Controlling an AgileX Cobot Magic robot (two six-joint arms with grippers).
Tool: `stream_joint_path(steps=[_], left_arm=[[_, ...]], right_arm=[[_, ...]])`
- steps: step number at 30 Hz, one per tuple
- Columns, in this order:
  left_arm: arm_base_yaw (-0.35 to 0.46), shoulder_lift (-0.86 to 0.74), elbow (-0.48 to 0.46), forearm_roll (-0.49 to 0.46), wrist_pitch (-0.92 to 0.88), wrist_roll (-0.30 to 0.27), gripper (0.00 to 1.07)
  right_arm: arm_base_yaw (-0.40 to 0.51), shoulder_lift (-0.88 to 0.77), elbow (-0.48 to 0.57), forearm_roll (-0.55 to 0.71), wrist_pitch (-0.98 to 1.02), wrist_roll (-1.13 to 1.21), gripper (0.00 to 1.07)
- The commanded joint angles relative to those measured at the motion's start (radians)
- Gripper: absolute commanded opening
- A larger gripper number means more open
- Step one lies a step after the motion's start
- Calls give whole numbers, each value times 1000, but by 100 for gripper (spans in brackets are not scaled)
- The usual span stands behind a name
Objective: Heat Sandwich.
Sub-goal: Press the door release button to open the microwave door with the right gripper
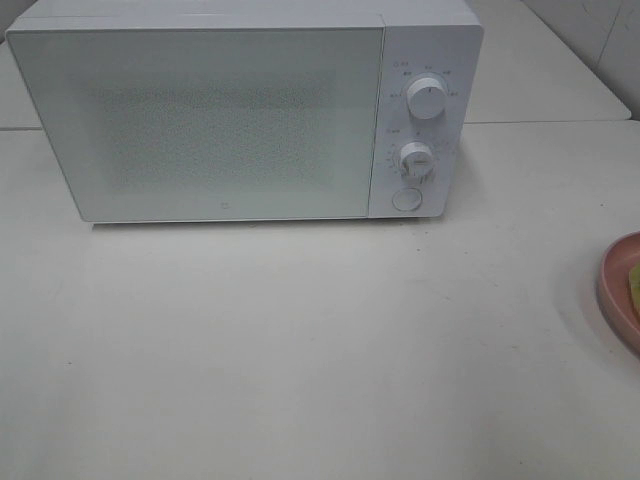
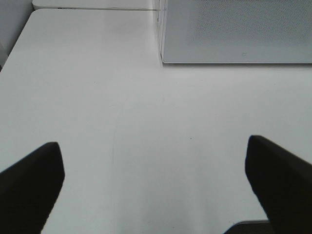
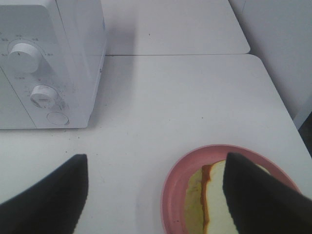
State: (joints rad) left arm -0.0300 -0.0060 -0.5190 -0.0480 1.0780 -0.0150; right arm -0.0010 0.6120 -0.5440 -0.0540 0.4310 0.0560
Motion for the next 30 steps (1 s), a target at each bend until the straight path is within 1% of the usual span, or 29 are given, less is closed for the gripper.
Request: stream_joint_path(steps=[1,3,10,11,18,19,22,23,24,26,27,28,30], left_arm=[[-5,-22,3,-2,-7,-5,95],[-5,-22,3,-2,-7,-5,95],[-5,-22,3,-2,-7,-5,95],[-5,-22,3,-2,-7,-5,95],[-5,-22,3,-2,-7,-5,95],[-5,-22,3,-2,-7,-5,95],[-5,-22,3,-2,-7,-5,95],[-5,-22,3,-2,-7,-5,95],[-5,-22,3,-2,-7,-5,95],[-5,-22,3,-2,-7,-5,95],[-5,-22,3,-2,-7,-5,95],[-5,-22,3,-2,-7,-5,95],[-5,-22,3,-2,-7,-5,95]], right_arm=[[1,35,-8,0,-32,-1,74],[1,90,-8,1,-64,-1,74],[1,185,-8,2,-152,3,74],[1,218,-8,2,-197,21,74],[1,316,-8,-3,-322,60,74],[1,349,-4,-7,-366,60,74],[2,399,23,-8,-457,60,74],[2,399,23,-8,-457,60,74],[2,425,53,-8,-528,54,74],[2,448,89,-5,-610,43,74],[3,466,126,3,-700,36,74],[3,466,126,3,-700,36,74],[6,482,150,24,-773,36,74]])
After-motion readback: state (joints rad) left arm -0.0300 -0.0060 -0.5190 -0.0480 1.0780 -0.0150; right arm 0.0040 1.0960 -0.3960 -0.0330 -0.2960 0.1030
